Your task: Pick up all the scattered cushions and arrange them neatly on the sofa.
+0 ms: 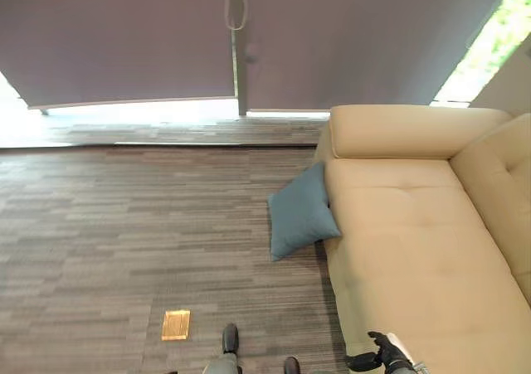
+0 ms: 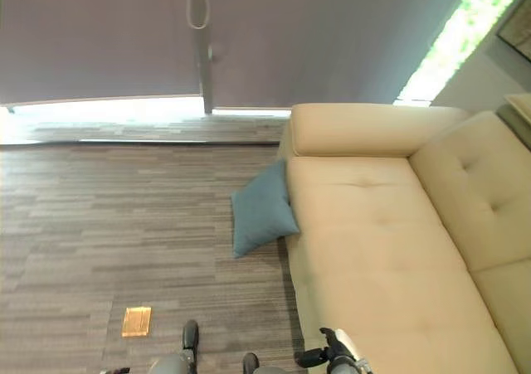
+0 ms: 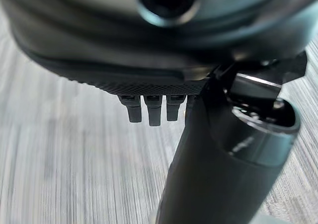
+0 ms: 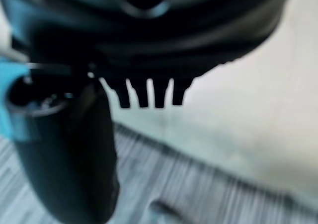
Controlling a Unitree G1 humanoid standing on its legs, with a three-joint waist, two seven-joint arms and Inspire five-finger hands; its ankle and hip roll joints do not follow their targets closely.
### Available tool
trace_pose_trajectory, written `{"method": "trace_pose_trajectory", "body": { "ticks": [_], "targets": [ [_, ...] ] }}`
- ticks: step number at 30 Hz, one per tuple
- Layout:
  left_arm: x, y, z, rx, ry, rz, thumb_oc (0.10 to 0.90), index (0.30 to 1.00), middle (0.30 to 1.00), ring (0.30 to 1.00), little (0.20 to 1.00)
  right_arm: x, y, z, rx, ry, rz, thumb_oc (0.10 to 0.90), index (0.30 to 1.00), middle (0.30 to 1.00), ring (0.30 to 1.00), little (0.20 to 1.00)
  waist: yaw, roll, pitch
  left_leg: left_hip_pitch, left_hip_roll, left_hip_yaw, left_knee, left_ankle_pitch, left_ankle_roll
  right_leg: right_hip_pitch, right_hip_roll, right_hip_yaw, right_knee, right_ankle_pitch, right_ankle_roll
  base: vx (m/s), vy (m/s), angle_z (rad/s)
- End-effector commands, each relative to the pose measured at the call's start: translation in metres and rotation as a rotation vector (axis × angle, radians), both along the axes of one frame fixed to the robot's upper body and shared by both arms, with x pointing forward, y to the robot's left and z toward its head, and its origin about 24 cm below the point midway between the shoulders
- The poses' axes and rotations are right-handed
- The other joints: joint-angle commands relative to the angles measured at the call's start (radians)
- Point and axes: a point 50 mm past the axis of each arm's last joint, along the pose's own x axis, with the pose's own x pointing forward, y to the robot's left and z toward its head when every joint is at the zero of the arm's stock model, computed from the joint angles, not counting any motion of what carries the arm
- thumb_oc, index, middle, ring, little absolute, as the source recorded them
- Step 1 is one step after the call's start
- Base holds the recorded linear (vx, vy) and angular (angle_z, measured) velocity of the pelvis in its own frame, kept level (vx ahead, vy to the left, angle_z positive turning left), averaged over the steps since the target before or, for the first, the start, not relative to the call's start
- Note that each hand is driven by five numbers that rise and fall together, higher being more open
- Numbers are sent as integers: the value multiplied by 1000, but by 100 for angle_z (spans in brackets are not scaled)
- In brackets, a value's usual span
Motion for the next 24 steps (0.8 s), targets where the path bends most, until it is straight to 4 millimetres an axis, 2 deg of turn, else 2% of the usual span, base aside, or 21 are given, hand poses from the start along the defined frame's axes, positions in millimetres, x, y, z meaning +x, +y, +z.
{"method": "trace_pose_trajectory", "body": {
  "ticks": [1, 4, 6, 7, 9, 12, 13, 16, 17, 18, 19, 20, 22, 24],
  "targets": [
    [14, 28, 12, 75, -68, -10, 800, 900, 900, 900, 900, 36, 5, 16, -4, -138, 51, 800, 900, 900, 900, 900, 16, -41, 5, -1, -3, -8, 86, -179, 2, -31, -51, -10, 44, 148, 34, 233, 145, -10],
    [10, 28, 11, 68, -67, 25, 800, 900, 900, 900, 900, 40, 5, 18, 6, -155, 46, 800, 900, 900, 900, 900, 5, -33, -6, 47, -10, 5, 66, -213, 3, -83, -45, -69, -59, 127, 23, 279, 69, -18],
    [9, 28, 11, 66, -66, 29, 800, 900, 900, 900, 900, 41, 5, 19, 6, -156, 46, 800, 900, 900, 900, 900, 0, -33, -6, 57, -15, 5, 67, -223, 2, -80, -38, -79, -107, 126, 25, 247, -3, -25],
    [11, 25, 10, 60, -69, 23, 800, 900, 900, 900, 900, 45, 3, 21, -2, -167, 50, 800, 900, 900, 900, 900, -17, -41, -9, 95, -35, 6, 62, -255, 6, -128, -6, -92, -239, 164, 32, 339, -3, -48],
    [13, 25, 10, 58, -73, 26, 800, 900, 900, 900, 900, 48, 1, 23, -12, -174, 61, 800, 900, 900, 900, 900, -30, -50, -6, 129, -55, 0, 62, -278, 5, -158, 7, -109, -342, 204, 43, 344, -7, -44],
    [15, 23, 10, 49, -81, 31, 800, 900, 900, 900, 900, 46, -1, 23, -17, -170, 67, 800, 900, 900, 900, 900, -42, -49, -3, 169, -59, -9, 61, -305, 1, -177, 13, -147, -393, 222, 51, 337, -61, -3],
    [16, 20, 9, 42, -83, 10, 800, 900, 900, 900, 900, 39, -2, 20, -20, -150, 70, 800, 900, 900, 900, 900, -46, -58, -15, 188, -74, -16, 76, -338, 0, -139, 14, -135, -420, 224, 39, 328, -102, 7],
    [15, 15, 8, 32, -76, -10, 800, 900, 900, 900, 900, 31, -6, 17, -31, -124, 65, 800, 900, 900, 900, 900, -55, -46, -33, 200, -59, -25, 117, -367, -21, -120, 16, -125, -385, 212, 15, 339, -117, 34],
    [16, 13, 7, 30, -77, -16, 800, 900, 900, 900, 900, 30, -6, 17, -34, -123, 60, 800, 900, 900, 900, 900, -56, -39, -38, 196, -52, -17, 149, -354, -38, -106, 16, -135, -382, 204, 7, 309, -138, 40],
    [18, 10, 7, 25, -82, -31, 800, 900, 900, 900, 900, 28, -8, 17, -32, -126, 48, 800, 900, 900, 900, 900, -64, -31, -39, 187, -35, -6, 226, -320, -72, -84, 24, -137, -380, 197, -5, 251, -128, 21],
    [18, 8, 7, 16, -85, -38, 800, 900, 900, 900, 900, 27, -9, 17, -33, -123, 46, 800, 900, 900, 900, 900, -66, -35, -42, 165, -27, 5, 291, -286, -86, -73, 20, -139, -384, 190, -11, 235, -148, 9],
    [23, 6, 8, 14, -104, -52, 800, 900, 900, 900, 900, 29, -11, 18, -43, -135, 43, 800, 900, 900, 900, 900, -65, -36, -36, 117, -9, 15, 405, -242, -109, -44, 26, -137, -394, 182, -24, 175, -124, 16],
    [29, 4, 9, 8, -121, -66, 800, 900, 900, 900, 900, 31, -15, 20, -54, -142, 41, 800, 900, 900, 900, 900, -62, -50, -34, 63, 2, 29, 515, -204, -116, -10, 31, -124, -405, 163, -47, 184, -109, 3],
    [34, 3, 10, 7, -134, -77, 800, 900, 900, 900, 900, 31, -19, 21, -59, -143, 34, 800, 900, 900, 900, 900, -58, -64, -28, 11, 22, 49, 554, -221, -98, 16, 27, -110, -408, 143, -55, 163, -45, -39]
  ]
}}
